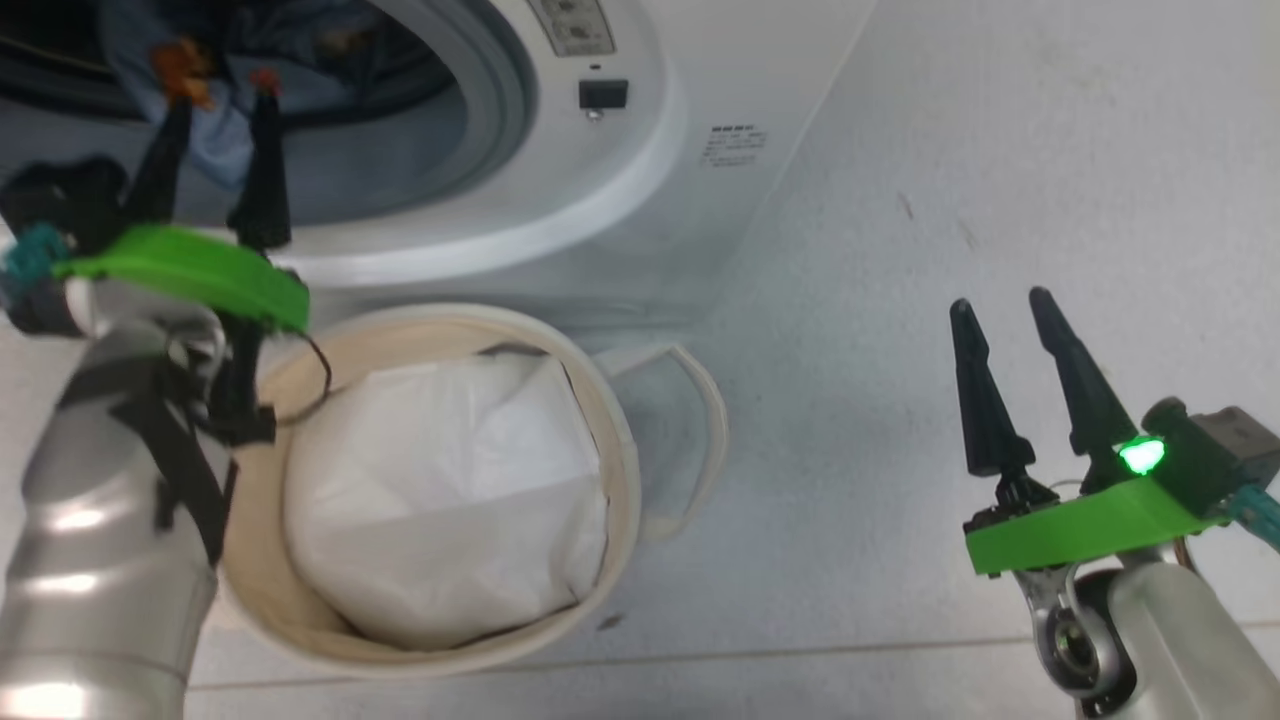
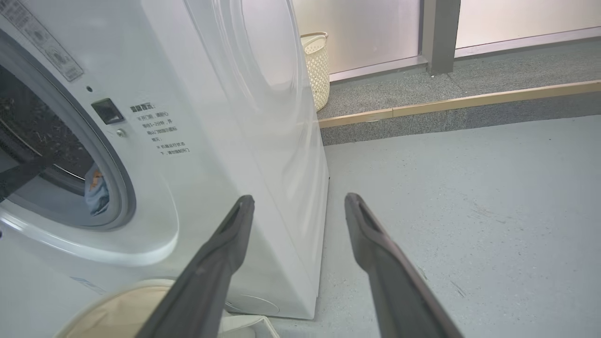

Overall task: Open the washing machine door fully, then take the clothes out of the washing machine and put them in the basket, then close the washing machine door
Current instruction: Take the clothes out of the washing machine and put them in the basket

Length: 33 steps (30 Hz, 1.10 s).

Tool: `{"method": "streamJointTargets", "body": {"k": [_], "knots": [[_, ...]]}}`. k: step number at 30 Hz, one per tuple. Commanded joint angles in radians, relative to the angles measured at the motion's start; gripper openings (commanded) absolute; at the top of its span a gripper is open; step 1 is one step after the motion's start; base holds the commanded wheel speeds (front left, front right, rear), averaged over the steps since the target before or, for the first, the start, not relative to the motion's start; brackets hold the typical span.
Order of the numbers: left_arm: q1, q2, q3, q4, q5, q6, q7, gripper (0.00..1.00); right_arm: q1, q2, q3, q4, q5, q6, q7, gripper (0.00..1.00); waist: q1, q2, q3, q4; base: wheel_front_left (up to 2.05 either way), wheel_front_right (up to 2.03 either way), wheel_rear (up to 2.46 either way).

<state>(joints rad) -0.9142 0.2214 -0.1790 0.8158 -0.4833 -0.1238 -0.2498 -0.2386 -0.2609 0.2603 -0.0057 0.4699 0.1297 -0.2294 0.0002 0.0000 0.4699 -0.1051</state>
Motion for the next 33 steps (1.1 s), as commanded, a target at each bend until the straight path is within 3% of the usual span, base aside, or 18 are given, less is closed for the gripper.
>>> {"method": "streamJointTargets", "body": {"k": [1,8,23,24,25,33], "knots": [[-0.036,0.048,0.021,-0.016,-0.005,-0.004,-0.011,1.00,-0.007,0.000,0.007,-0.037,-0.011,0.001,-0.010,1.00,-0.0002,0.0000,0.038,-0.015,0.00,0.00,0.00],[-0.177,0.073,0.008,0.106,-0.059,-0.006,-0.012,1.00,-0.016,0.013,-0.003,-0.045,-0.027,0.001,-0.016,1.00,-0.0002,0.0000,0.095,-0.049,0.00,0.00,0.00],[-0.325,0.118,-0.124,0.333,-0.099,-0.007,0.020,1.00,-0.005,0.035,-0.017,-0.058,-0.044,0.001,-0.022,1.00,-0.0002,0.0000,0.150,-0.089,0.00,0.00,0.00],[-0.331,0.117,-0.131,0.338,-0.101,-0.007,0.019,0.71,-0.006,0.036,-0.017,-0.058,-0.044,0.001,-0.022,1.00,-0.0002,0.0000,0.151,-0.089,0.00,0.00,0.00],[-0.334,0.116,-0.140,0.344,-0.103,-0.007,0.020,0.00,-0.007,0.036,-0.017,-0.057,-0.044,0.001,-0.022,1.00,-0.0002,0.0000,0.152,-0.088,0.00,0.00,0.00],[-0.323,0.105,-0.181,0.354,-0.129,-0.007,0.000,0.00,-0.020,0.032,-0.009,-0.040,-0.035,0.001,-0.025,1.00,-0.0002,0.0000,0.117,-0.074,0.00,0.00,0.00]]}}
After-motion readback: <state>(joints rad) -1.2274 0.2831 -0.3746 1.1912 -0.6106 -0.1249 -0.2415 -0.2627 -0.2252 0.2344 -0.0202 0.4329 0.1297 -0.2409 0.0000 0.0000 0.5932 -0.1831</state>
